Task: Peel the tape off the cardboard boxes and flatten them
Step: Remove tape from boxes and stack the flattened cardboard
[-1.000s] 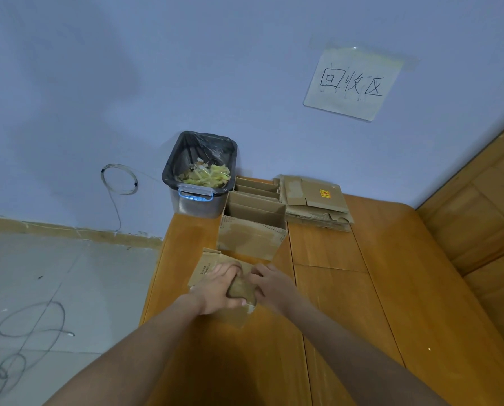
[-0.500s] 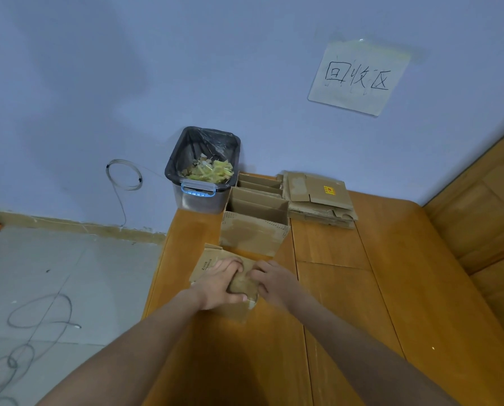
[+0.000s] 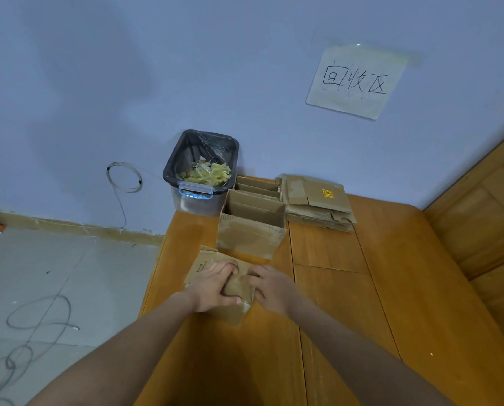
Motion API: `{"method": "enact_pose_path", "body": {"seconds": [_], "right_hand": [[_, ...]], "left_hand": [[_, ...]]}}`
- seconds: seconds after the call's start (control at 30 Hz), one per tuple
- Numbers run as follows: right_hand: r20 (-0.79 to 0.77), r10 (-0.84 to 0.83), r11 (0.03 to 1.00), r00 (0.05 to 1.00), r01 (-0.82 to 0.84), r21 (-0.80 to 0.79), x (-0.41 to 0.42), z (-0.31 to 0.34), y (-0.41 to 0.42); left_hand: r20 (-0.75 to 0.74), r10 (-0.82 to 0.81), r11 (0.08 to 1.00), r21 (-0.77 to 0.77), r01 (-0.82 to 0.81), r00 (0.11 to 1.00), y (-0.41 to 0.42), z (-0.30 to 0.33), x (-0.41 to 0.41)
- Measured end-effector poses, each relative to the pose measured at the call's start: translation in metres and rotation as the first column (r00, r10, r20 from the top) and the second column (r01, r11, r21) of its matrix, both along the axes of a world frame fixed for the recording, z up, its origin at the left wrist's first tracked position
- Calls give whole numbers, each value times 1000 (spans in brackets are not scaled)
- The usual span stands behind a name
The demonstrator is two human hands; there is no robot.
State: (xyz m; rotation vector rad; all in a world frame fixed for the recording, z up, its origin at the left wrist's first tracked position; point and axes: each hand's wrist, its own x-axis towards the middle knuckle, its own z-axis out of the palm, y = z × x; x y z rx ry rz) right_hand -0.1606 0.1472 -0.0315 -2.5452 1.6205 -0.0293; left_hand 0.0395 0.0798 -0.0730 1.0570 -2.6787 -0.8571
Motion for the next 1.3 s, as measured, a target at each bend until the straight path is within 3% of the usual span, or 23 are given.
{"method": "enact_pose_path", "body": {"seconds": [0.4,0.7,1.0,1.3], "right_hand": [[-21,17,1000,1000,-17,-14,1,4,-15],[-77,160,985,984,-155,72,3,17,-42],[14,163,986,987,-163,45,-6,7,-36],[-63,235,959,970,-220,180,4,20,-56]], "left_hand": [[-3,-5,1000,1,5,1000,0,4,-1],[25,-20,1000,0,20,999,0,8,-1],[-16,-9,1000,-3,9,1000,-1,8,0],[-49,-2,1000,22,3,999,-1,7,1]]}}
